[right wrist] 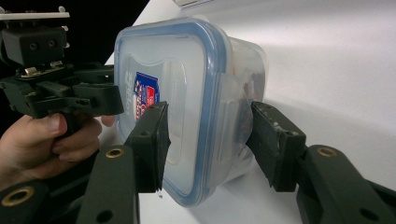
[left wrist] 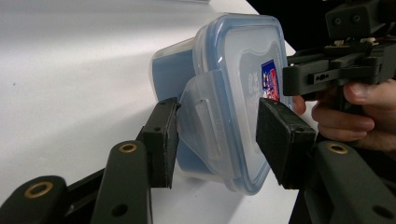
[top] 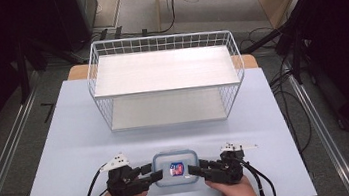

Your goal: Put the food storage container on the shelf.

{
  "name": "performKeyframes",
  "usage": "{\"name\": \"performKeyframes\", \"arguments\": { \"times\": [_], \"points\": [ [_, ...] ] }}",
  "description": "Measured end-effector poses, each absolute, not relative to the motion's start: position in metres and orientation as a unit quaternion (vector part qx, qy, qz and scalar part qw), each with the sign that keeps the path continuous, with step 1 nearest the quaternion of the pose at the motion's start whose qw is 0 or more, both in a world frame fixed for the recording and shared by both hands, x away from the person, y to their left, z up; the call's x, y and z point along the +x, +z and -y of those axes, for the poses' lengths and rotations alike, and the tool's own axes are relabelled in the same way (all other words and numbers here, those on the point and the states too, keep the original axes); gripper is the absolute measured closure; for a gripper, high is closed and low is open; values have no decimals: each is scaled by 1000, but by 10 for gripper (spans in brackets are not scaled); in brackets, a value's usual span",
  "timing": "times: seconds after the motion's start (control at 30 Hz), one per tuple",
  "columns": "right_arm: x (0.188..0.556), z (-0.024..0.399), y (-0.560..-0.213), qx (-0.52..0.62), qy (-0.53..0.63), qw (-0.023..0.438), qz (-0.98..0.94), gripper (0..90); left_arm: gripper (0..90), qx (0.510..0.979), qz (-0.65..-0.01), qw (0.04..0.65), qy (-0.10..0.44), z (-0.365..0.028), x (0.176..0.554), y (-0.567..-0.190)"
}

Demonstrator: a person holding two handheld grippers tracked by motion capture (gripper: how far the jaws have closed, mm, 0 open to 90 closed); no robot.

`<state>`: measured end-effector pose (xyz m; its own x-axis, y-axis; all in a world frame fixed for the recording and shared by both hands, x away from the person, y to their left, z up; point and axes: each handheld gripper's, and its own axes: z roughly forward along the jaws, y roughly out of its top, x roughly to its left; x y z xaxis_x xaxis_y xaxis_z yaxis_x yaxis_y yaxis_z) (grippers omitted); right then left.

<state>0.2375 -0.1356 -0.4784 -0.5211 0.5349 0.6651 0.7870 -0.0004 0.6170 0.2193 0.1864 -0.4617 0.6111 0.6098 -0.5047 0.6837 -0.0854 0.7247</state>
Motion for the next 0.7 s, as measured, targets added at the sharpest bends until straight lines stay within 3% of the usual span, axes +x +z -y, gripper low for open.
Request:
{"name": "performKeyframes", "arguments": {
  "times": [0.7],
  "points": [
    [235, 132, -474, -465, -528, 95, 704, 511, 526, 735, -438, 518, -8, -185, 216, -457]
  ]
}}
